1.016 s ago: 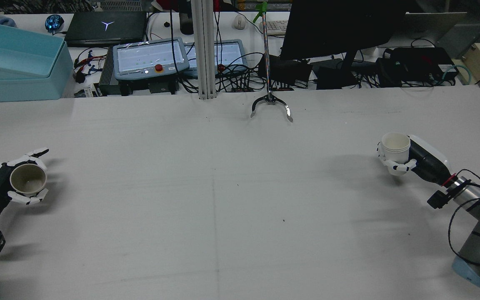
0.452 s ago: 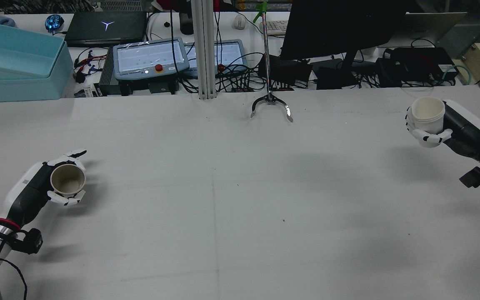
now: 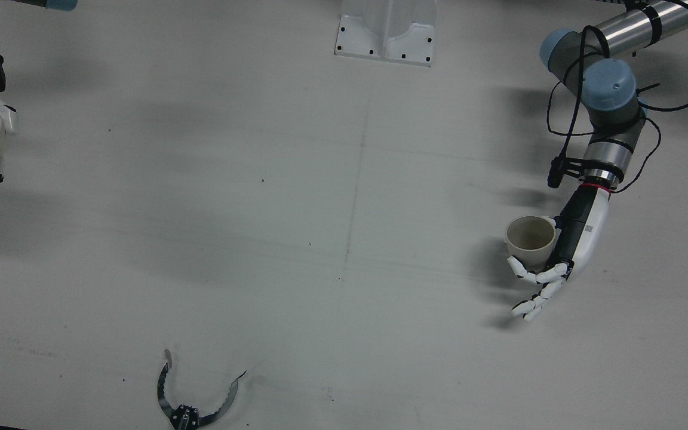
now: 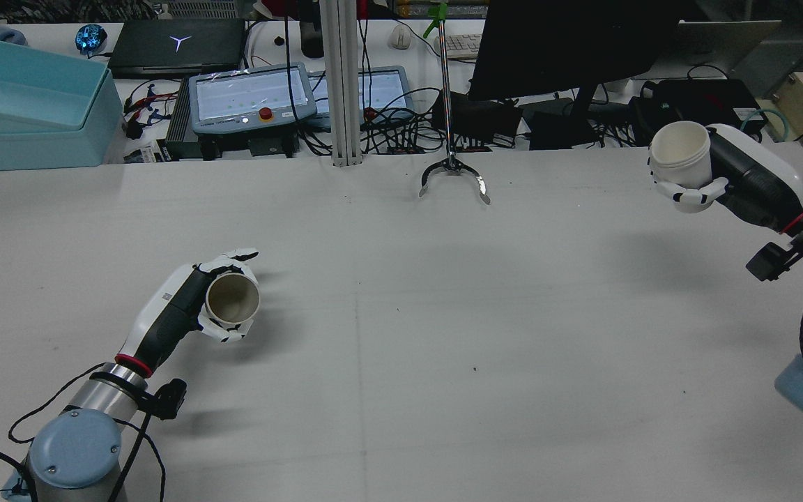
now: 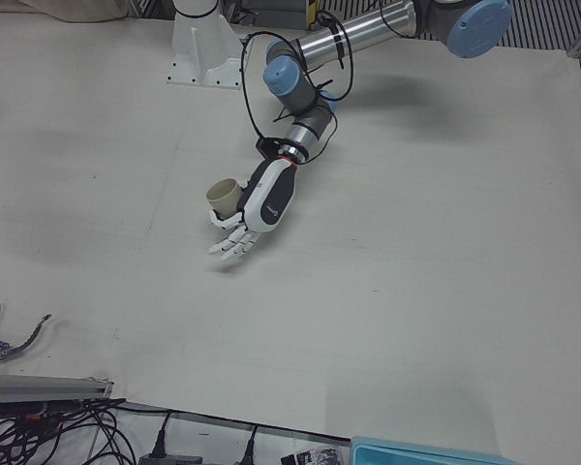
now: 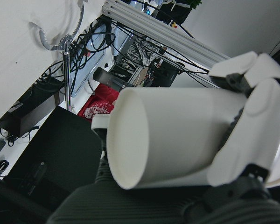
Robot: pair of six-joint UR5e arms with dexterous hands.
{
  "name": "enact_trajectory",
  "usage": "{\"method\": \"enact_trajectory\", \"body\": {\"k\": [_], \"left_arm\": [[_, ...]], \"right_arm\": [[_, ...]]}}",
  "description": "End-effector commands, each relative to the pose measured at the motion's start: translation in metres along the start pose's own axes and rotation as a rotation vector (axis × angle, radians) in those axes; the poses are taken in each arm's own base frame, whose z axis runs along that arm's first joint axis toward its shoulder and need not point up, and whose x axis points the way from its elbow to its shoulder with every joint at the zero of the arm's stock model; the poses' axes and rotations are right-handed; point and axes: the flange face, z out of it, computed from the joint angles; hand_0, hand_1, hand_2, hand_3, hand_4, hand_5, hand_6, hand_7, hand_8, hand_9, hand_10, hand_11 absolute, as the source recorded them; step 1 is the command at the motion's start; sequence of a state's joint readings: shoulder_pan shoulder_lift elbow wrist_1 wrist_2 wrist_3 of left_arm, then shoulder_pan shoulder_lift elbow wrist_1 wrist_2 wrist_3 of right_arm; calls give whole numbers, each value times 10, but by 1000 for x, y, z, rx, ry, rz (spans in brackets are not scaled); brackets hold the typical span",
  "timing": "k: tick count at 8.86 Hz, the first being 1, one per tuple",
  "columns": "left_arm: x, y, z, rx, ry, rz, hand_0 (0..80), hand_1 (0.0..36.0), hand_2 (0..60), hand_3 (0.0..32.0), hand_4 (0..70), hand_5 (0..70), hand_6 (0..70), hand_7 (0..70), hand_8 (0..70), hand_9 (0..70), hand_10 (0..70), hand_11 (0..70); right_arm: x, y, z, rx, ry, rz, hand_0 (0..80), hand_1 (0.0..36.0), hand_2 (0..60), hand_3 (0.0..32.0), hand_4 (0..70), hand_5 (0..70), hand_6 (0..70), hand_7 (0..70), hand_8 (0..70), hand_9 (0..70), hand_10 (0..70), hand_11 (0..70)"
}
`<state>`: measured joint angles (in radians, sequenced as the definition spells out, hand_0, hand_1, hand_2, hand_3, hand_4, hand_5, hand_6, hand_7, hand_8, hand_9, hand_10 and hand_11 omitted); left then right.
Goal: Pour water
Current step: 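Lift both cups and bring them toward each other above the table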
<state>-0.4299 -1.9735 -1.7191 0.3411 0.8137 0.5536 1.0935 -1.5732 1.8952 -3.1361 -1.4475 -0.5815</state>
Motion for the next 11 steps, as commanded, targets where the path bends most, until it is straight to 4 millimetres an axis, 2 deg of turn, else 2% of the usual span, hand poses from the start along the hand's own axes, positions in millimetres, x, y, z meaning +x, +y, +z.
{"method": "enact_trajectory", "body": {"k": [1,2,3,4,5,6,7,9,11], "left_arm": [[-17,59,26,-30,14,45,800,360,600,0,700,700,194,182,123,113,83,155],[-24,54,31,-16,15,54,800,360,600,0,700,700,200,189,123,117,86,159],[-26,52,37,-8,23,60,800,360,600,0,700,700,205,194,121,118,88,162],[-28,54,43,1,30,63,800,360,600,0,700,700,210,199,124,121,85,158],[-31,55,45,3,29,65,800,360,600,0,700,700,221,207,121,126,90,166],[-31,64,50,2,37,69,800,360,600,0,700,700,232,217,124,131,93,171],[-31,78,55,-10,44,85,800,360,600,0,700,700,240,224,125,137,96,175],[-30,120,65,-46,65,116,800,360,600,0,700,700,244,228,128,139,95,173],[-44,146,70,-67,57,103,800,360,600,0,700,700,244,229,126,139,92,170]], "right_arm": [[-8,92,41,17,95,-58,566,266,600,0,423,700,593,700,550,700,459,657],[1,130,44,25,107,-82,563,266,600,0,412,700,586,700,544,700,454,650],[25,154,39,46,123,-71,578,282,600,0,427,700,595,700,540,700,444,637],[48,178,34,49,141,-58,612,319,600,0,446,700,612,700,535,700,436,627],[55,197,39,71,172,-65,616,323,600,0,443,700,613,700,536,700,436,628],[59,222,48,90,221,-78,644,346,600,0,460,700,626,700,538,700,423,610],[56,231,51,118,244,-92,696,358,600,0,467,700,633,700,546,700,415,600],[56,248,53,155,285,-105,795,360,600,0,473,700,652,700,573,700,412,595],[63,266,55,173,319,-113,800,360,600,0,499,700,675,700,587,700,413,599]]}}
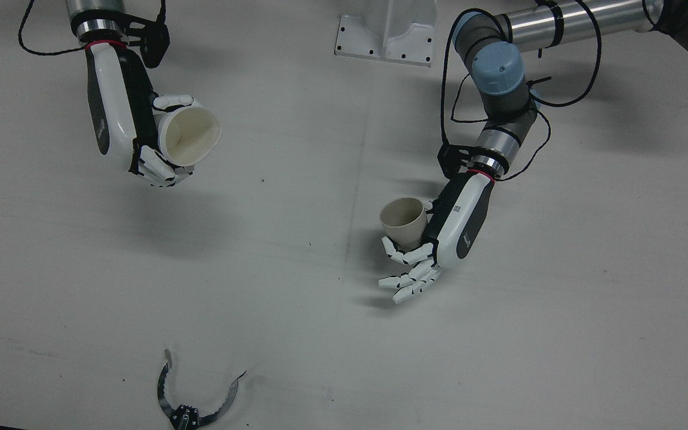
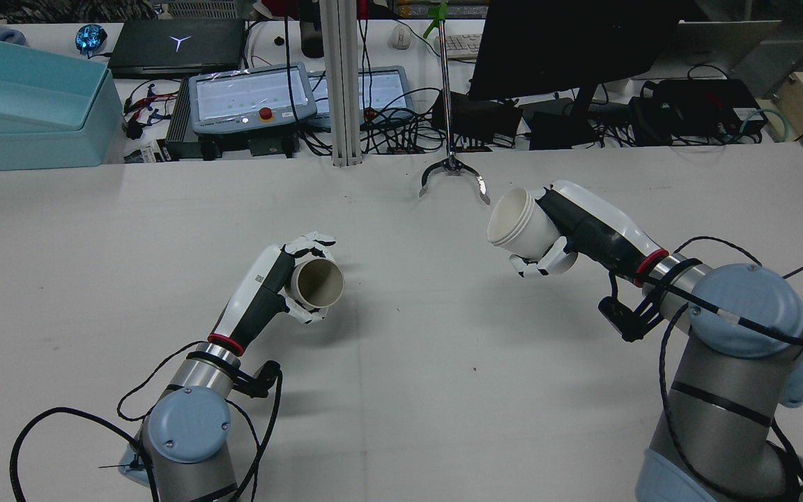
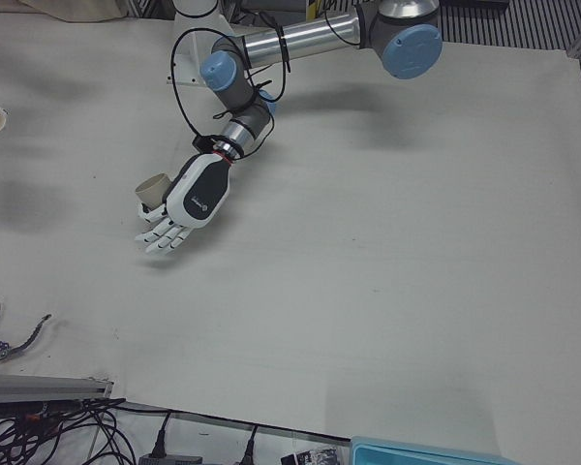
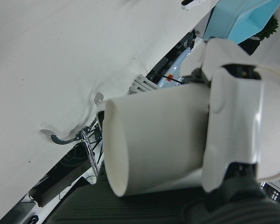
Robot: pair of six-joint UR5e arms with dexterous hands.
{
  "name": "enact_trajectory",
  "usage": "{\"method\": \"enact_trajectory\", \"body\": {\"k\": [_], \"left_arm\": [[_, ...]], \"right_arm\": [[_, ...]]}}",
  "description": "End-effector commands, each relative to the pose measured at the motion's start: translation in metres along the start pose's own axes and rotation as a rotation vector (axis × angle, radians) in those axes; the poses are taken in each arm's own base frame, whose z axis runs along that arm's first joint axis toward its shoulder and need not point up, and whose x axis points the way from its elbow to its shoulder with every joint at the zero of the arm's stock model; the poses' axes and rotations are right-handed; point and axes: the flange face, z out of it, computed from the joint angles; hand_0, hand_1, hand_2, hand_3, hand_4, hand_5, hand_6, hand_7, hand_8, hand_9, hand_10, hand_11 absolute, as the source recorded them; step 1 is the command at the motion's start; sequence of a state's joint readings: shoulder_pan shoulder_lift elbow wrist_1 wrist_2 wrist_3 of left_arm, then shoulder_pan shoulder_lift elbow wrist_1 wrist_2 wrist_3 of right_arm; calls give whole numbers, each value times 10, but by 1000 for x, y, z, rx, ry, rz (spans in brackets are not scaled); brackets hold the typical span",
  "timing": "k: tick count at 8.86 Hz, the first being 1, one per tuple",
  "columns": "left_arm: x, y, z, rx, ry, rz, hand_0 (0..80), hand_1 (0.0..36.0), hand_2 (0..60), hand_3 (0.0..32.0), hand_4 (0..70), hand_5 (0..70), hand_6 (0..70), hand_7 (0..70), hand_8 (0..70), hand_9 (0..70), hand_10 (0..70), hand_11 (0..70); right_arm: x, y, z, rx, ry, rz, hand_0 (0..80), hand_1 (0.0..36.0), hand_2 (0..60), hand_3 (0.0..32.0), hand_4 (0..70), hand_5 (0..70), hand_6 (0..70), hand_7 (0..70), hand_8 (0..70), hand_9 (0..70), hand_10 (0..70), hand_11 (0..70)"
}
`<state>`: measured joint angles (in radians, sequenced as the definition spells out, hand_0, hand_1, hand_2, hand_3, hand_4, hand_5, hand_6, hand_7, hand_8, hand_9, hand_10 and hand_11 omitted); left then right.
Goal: Pour water
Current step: 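Tilt the right hand's cup over the left hand's cup to pour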
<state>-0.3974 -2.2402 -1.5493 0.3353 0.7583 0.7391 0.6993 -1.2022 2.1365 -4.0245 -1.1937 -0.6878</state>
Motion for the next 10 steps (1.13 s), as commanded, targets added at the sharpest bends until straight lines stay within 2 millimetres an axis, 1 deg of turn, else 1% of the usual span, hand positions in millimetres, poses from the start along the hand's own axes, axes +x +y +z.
{"method": "enact_trajectory", "body": {"k": [1,2,3,5,6,8,9,10], "left_arm": [[-12,45,7,-29,5,-4,800,360,600,0,700,700,246,232,128,140,92,169],[-16,64,6,-38,14,3,800,360,600,0,700,700,247,235,127,140,90,166],[-22,72,10,-50,28,11,800,360,600,0,700,700,245,235,126,139,89,164],[-24,75,10,-52,28,8,800,360,600,0,700,700,248,236,127,138,88,163],[-24,75,10,-52,28,8,800,360,600,0,700,700,253,240,125,140,90,166],[-22,78,12,-54,32,5,800,360,600,0,700,700,258,248,128,144,90,167],[-22,79,13,-55,33,4,800,360,600,0,700,700,257,247,126,143,89,166],[-21,79,13,-54,34,4,800,360,600,0,700,700,262,250,126,145,91,168]], "right_arm": [[1,37,1,37,57,-4,800,360,600,0,513,700,687,700,590,700,412,600],[6,50,0,61,78,17,800,360,600,0,535,700,700,700,609,700,416,604],[17,64,4,76,95,35,800,360,600,0,542,700,700,700,618,700,418,608],[46,84,20,124,179,75,800,360,600,0,577,700,700,700,648,700,426,617],[51,96,32,143,201,86,800,360,600,0,587,700,700,700,661,700,431,624],[47,126,53,155,222,78,800,360,600,0,625,700,700,700,680,700,443,639],[45,136,61,157,220,78,800,360,600,0,622,700,700,700,681,700,452,652],[46,137,65,163,220,74,800,360,600,0,646,700,700,700,686,700,455,657]]}}
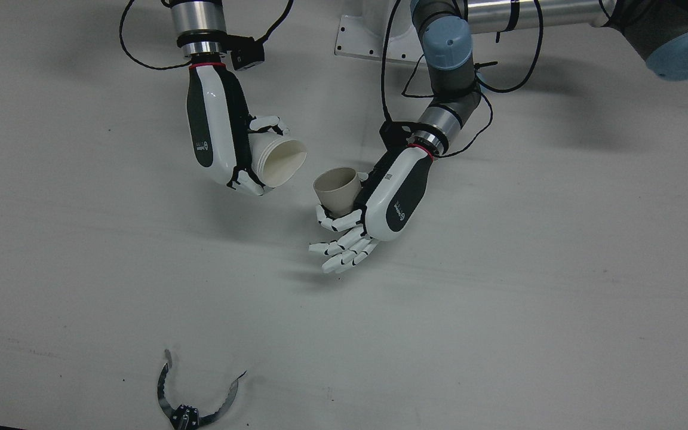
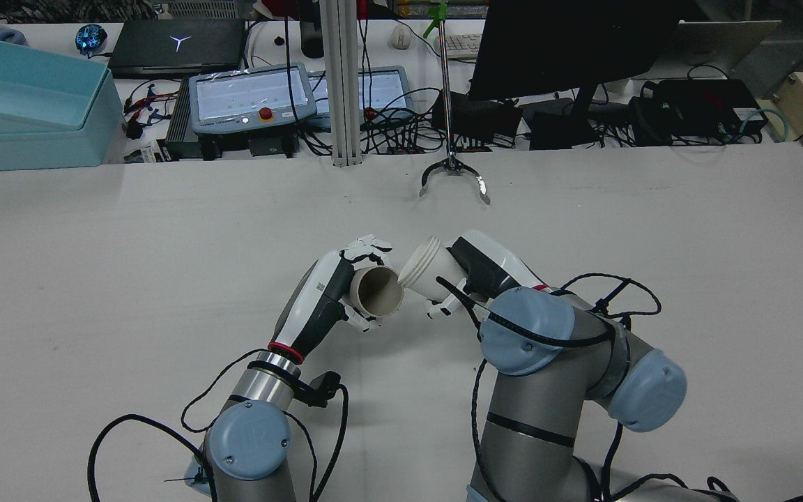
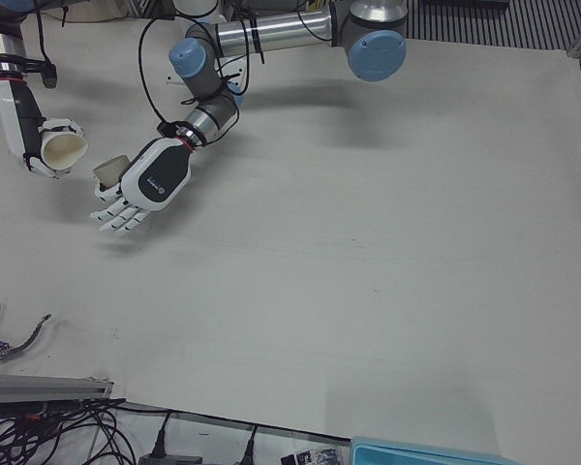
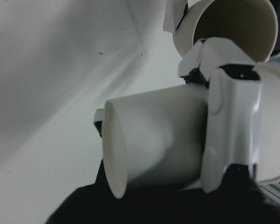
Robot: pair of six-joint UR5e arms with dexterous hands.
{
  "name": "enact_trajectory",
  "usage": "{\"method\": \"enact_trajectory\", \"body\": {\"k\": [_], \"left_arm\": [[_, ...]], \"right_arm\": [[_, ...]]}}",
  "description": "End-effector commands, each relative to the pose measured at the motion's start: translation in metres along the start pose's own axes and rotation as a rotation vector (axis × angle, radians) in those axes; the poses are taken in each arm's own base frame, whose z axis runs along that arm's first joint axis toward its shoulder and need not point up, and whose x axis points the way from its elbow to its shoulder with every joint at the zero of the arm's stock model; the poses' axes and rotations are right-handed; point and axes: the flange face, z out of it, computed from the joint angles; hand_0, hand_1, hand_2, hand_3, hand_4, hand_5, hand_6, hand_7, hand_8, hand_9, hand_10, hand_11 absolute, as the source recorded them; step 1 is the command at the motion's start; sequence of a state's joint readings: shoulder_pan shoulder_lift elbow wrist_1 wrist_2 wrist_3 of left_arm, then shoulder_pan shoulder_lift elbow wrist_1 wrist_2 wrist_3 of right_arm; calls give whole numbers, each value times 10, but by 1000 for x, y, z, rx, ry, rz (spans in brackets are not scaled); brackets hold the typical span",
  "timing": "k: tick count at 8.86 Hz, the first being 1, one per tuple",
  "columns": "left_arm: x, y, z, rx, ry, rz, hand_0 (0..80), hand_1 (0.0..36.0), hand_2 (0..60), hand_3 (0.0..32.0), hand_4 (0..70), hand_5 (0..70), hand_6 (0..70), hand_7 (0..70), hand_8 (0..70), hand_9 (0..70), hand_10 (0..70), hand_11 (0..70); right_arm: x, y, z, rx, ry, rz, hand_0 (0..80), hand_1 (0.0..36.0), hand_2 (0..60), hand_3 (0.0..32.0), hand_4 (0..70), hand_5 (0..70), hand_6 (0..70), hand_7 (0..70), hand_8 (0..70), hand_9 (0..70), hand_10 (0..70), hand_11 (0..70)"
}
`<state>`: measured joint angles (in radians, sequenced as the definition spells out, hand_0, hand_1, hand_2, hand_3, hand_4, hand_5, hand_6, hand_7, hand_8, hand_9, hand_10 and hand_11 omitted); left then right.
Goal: Pour water
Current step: 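Tilt the right hand's cup over the left hand's cup to pour, then pull both cups apart, moving each hand back toward its side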
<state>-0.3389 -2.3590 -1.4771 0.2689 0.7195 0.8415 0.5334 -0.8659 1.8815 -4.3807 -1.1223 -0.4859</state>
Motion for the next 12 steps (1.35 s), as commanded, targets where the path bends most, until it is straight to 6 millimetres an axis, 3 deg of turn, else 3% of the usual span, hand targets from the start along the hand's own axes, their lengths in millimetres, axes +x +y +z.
{"method": "enact_trajectory", "body": {"k": [1,2,4,5,6,7,8,9,10,11,12], "left_arm": [[7,-1,5,0,12,-4,800,360,600,0,700,700,267,255,129,149,93,172],[21,-7,15,0,29,-9,800,360,600,0,700,700,273,261,128,153,97,177],[46,-10,22,-2,55,-18,800,360,600,0,700,700,262,252,129,149,92,170],[50,-13,23,-5,53,-35,800,360,600,0,700,700,248,242,127,144,87,162],[53,-20,23,6,42,-72,800,360,600,0,700,700,241,237,124,140,84,158],[53,-46,19,20,21,-115,800,360,600,0,700,700,240,236,125,141,84,158],[50,-89,1,29,-25,-137,800,360,600,0,700,700,239,235,125,142,84,158],[53,-128,-18,51,-32,-169,800,360,600,0,700,700,228,228,125,138,80,152],[65,-167,-33,84,-26,-191,800,360,600,0,700,700,222,221,128,135,77,146],[67,-195,-53,110,-35,-221,800,360,600,0,700,700,217,217,130,132,75,143],[67,-231,-75,140,-40,-246,800,360,600,0,700,700,215,213,134,133,78,148]], "right_arm": [[0,12,8,11,6,8,800,360,600,0,657,700,700,700,687,700,457,660],[6,-17,-7,15,1,45,800,360,600,0,644,700,700,700,683,700,460,664],[-5,-93,-83,-3,-98,83,800,360,600,0,599,700,700,700,672,700,461,667],[-14,-127,-107,-1,-133,97,800,360,600,0,501,700,689,700,640,700,452,656],[-33,-164,-119,15,-200,113,800,360,600,0,450,700,662,700,633,693,457,664],[-46,-198,-125,19,-265,131,800,356,600,0,418,700,643,700,629,691,463,671],[-59,-222,-127,7,-337,134,620,250,466,0,348,700,589,700,609,671,465,665],[-75,-242,-130,-13,-415,120,546,179,385,0,279,700,537,700,607,672,481,685],[-85,-264,-133,-42,-457,91,517,148,358,0,245,700,512,700,615,684,506,700],[-107,-286,-131,-95,-495,24,495,121,342,0,221,700,497,697,633,700,540,700],[-118,-322,-108,-171,-484,-26,481,98,314,0,202,700,484,686,643,700,569,700]]}}
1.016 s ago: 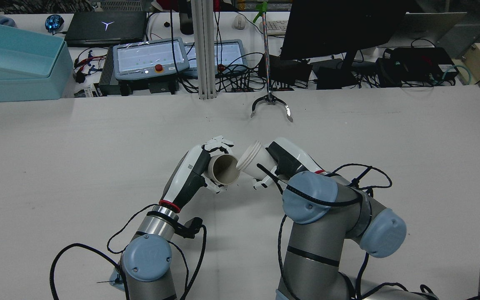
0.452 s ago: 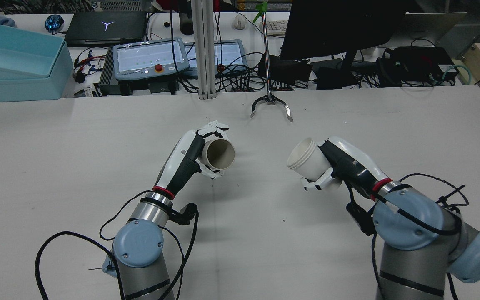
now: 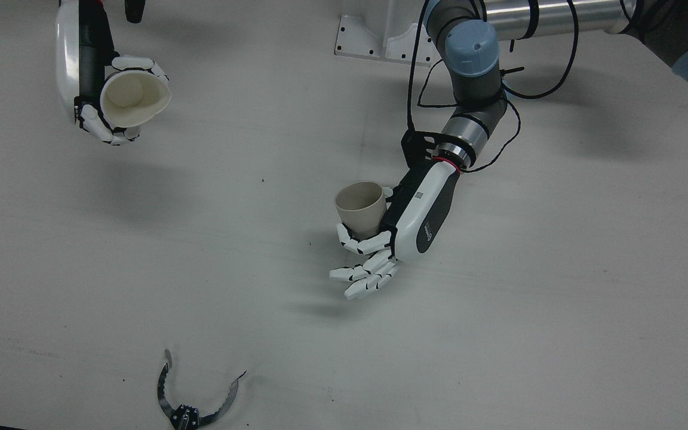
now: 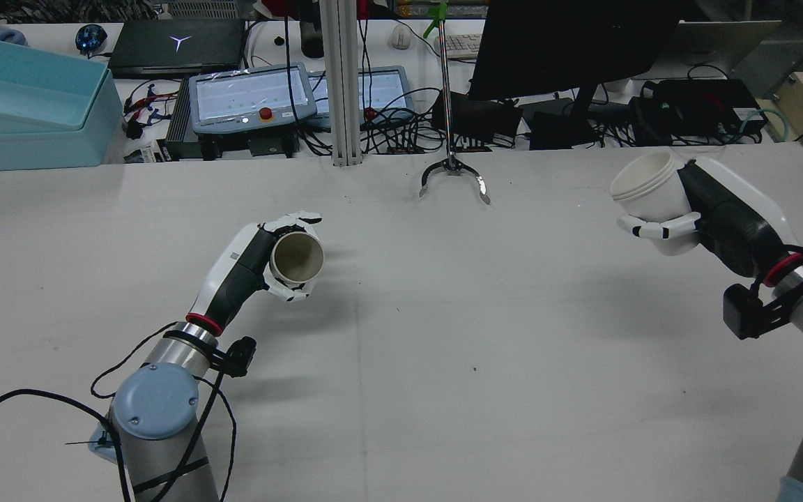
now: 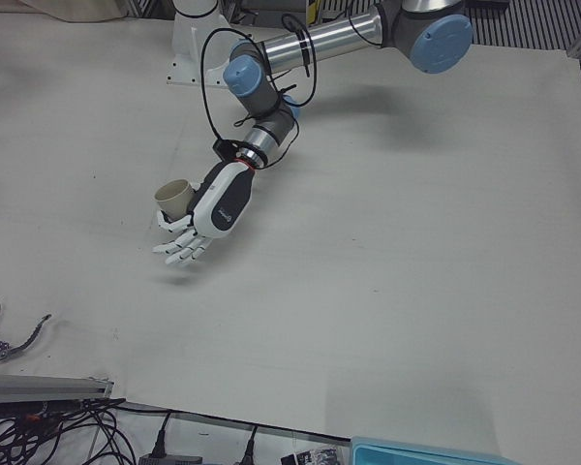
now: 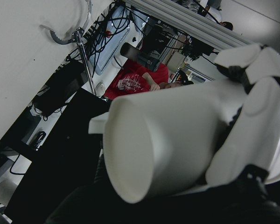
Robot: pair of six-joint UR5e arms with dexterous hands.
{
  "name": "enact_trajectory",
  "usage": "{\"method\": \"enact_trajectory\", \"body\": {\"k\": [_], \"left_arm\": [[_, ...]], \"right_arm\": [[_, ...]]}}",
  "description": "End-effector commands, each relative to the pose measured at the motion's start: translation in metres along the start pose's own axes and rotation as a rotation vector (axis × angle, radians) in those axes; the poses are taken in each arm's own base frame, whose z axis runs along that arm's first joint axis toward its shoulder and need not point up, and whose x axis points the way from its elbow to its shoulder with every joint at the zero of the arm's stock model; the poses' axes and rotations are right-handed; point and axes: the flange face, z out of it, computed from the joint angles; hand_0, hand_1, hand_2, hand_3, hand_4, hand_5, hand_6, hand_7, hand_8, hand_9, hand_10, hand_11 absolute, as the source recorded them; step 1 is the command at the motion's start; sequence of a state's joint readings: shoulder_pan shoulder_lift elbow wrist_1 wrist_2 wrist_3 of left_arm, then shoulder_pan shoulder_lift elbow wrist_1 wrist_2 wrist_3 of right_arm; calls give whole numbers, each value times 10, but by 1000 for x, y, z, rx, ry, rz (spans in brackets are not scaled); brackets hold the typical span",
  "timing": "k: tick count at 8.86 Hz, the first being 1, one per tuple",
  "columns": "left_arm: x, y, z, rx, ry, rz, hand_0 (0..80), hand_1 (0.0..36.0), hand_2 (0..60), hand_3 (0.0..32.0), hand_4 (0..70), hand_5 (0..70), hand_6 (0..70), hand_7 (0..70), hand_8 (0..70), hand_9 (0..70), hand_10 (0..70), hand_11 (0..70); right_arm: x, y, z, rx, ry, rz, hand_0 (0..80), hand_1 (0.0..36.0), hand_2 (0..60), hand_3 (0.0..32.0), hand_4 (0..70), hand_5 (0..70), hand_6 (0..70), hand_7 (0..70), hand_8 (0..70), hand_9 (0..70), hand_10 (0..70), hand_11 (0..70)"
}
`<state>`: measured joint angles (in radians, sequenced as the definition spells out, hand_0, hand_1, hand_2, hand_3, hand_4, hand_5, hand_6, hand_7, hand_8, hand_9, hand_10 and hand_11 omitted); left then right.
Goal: Pour water
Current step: 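Pull both cups apart, moving each hand back toward its side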
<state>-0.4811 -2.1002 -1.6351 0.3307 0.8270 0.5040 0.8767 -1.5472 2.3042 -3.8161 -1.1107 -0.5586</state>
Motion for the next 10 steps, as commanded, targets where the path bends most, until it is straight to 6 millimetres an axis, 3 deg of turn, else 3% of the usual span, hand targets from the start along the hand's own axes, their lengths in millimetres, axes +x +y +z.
{"method": "enact_trajectory", "body": {"k": [1,2,4,5,6,7,8,10], "left_arm": [[26,-100,-48,65,2,-65,800,360,600,0,700,700,213,211,129,130,78,148],[27,-121,-60,72,2,-60,800,360,600,0,700,700,207,207,123,127,77,147],[49,-171,-79,86,35,-53,800,360,600,0,700,700,198,198,122,123,77,145],[69,-202,-92,101,64,-70,800,360,600,0,700,700,200,201,123,124,77,144],[84,-242,-119,126,74,-88,800,360,600,0,700,700,201,200,124,125,78,145],[103,-275,-139,151,96,-82,800,360,600,0,700,700,199,197,125,125,78,145],[113,-300,-144,167,119,-73,800,360,600,0,700,700,203,205,126,128,79,147],[96,-345,-155,180,114,-77,800,360,600,0,700,700,213,214,131,132,82,150]], "right_arm": [[-15,-111,48,-187,-31,-80,473,84,301,0,195,691,478,680,652,700,599,700],[-7,-169,48,-199,-54,-81,467,77,314,0,197,681,485,688,670,700,635,700],[37,-269,48,-185,-62,3,466,82,370,0,243,700,521,700,694,700,654,700],[51,-294,45,-192,-67,11,466,82,376,0,255,700,528,700,696,700,649,700],[60,-311,41,-166,-54,4,470,89,409,0,308,700,561,700,700,700,650,700],[63,-315,39,-159,-49,-8,472,88,422,0,329,700,580,700,700,700,653,700],[62,-314,39,-160,-50,-12,477,97,439,0,359,700,606,700,700,700,660,700],[63,-318,35,-152,-49,-24,475,95,442,0,356,700,599,700,700,700,663,700]]}}
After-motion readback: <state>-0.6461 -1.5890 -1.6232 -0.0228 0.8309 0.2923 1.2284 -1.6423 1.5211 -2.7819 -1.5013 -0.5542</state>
